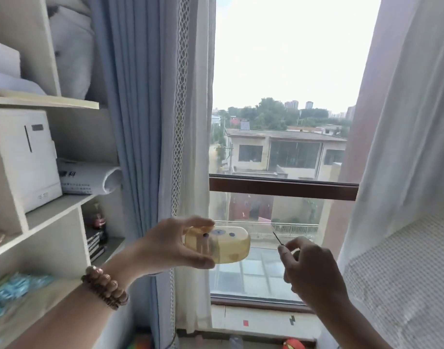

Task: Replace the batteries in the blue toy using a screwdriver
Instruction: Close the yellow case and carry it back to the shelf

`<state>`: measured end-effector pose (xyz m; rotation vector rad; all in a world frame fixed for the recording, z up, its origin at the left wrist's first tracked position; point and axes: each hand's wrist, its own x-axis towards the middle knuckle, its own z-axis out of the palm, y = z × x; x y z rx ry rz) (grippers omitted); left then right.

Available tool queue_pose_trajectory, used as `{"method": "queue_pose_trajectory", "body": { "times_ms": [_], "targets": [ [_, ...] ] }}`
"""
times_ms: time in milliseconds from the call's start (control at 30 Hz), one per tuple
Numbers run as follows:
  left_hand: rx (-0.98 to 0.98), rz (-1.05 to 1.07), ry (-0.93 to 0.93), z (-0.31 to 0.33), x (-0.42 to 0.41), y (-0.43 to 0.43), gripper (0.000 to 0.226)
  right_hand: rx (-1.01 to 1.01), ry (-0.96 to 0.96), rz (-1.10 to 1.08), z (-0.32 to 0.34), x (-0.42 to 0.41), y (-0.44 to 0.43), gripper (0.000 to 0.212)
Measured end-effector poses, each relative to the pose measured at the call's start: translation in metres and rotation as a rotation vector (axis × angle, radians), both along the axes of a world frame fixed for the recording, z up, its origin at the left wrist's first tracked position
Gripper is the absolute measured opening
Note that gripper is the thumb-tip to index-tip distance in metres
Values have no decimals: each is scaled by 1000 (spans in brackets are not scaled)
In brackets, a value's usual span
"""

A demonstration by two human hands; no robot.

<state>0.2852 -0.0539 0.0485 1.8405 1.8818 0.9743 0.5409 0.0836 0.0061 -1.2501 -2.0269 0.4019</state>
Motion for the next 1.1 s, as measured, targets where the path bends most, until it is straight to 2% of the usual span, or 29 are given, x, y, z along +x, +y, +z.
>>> {"method": "queue_pose_trajectory", "body": {
  "times_ms": [333, 633, 833, 967, 1100],
  "targets": [
    [-25, 147, 1, -22, -87, 144, 89, -43, -41, 108, -26, -110, 178, 21],
    [-19, 360, -114, -21, -159, 246, 90, -135, -58, 294, -17, -209, 301, 17],
    [26, 572, -121, -27, -219, 235, 86, -147, -56, 514, -12, -317, 313, 16],
    [61, 758, -97, -26, -269, 192, 82, -169, -39, 672, -10, -399, 294, 15],
    [107, 963, -159, -24, -317, 137, 75, -96, -71, 831, -3, -485, 257, 15]
  ]
}}
